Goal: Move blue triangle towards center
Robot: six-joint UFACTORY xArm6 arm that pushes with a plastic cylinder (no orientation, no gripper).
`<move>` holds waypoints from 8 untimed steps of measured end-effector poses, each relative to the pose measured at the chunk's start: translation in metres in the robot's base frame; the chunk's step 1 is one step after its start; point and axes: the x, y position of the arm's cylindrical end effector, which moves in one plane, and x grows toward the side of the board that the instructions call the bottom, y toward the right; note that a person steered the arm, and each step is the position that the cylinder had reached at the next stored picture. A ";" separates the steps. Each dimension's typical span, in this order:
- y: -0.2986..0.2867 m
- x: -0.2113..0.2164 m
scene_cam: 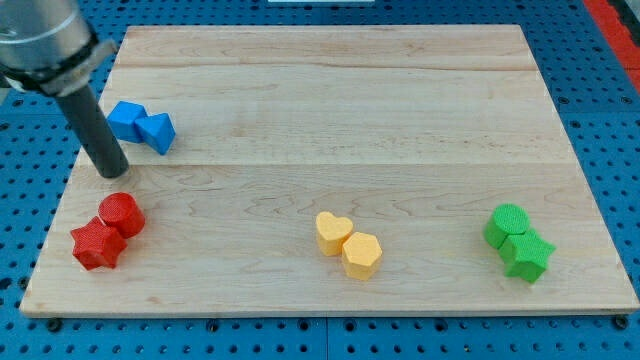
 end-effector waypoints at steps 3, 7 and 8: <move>0.120 -0.080; 0.178 -0.064; 0.173 -0.064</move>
